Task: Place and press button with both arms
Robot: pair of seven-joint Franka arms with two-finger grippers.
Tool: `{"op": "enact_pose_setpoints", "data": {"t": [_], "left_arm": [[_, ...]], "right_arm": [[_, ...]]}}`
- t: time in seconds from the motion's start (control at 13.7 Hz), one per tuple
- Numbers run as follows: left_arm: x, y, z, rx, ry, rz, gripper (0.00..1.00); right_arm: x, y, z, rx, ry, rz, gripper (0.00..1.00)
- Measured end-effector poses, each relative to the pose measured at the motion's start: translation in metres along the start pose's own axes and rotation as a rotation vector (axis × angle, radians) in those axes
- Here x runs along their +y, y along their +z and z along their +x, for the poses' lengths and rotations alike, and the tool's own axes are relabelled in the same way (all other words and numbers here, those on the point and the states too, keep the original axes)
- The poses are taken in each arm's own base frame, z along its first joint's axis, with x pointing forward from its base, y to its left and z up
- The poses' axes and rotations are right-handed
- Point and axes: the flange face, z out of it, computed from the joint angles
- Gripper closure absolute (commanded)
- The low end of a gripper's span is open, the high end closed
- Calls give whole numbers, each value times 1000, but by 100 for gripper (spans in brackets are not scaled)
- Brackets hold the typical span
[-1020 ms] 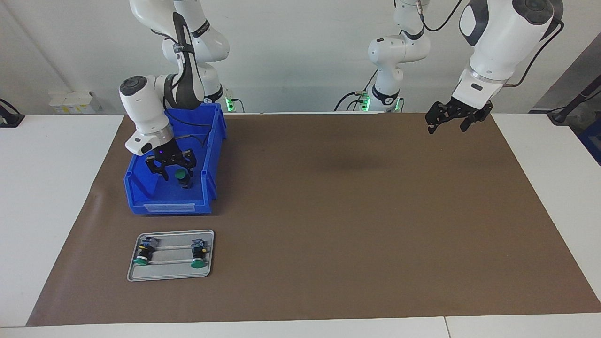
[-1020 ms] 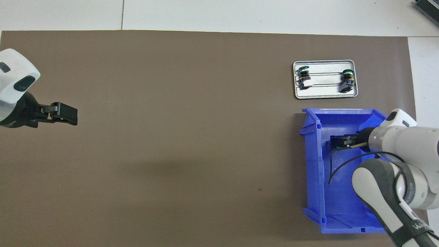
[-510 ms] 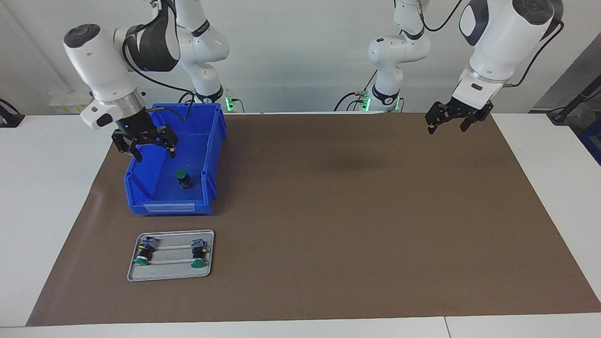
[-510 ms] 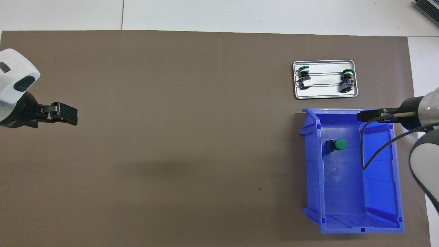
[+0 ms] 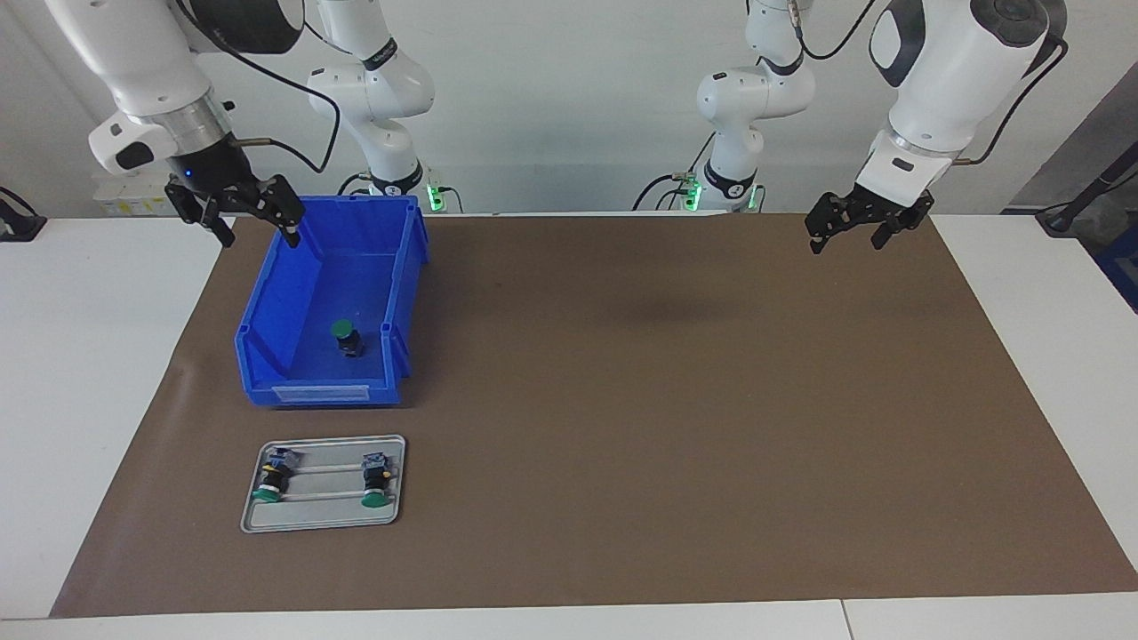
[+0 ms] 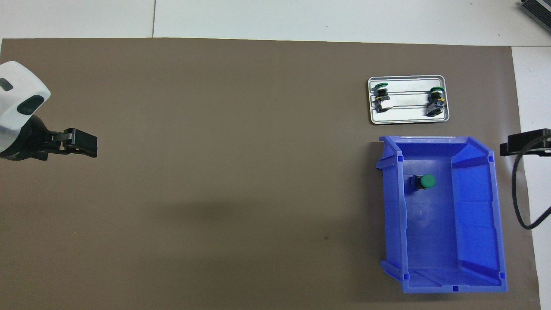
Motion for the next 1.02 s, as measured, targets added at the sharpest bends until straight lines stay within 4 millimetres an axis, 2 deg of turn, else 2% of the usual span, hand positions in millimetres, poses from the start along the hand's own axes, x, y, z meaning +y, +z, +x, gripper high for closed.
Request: {"op": "enact_pose_setpoints", "data": {"t": [0.07,0.36,1.02], "left_arm": [[0,0,0,0,0,0,0],[0,0,0,0,0,0,0],[0,0,0,0,0,0,0]], "right_arm": [[-2,-2,4,-6,-3,-14,0],[-11,14,15,-40,-16,-32,0],[-11,13,10,-71,-22,-29,0]]}}
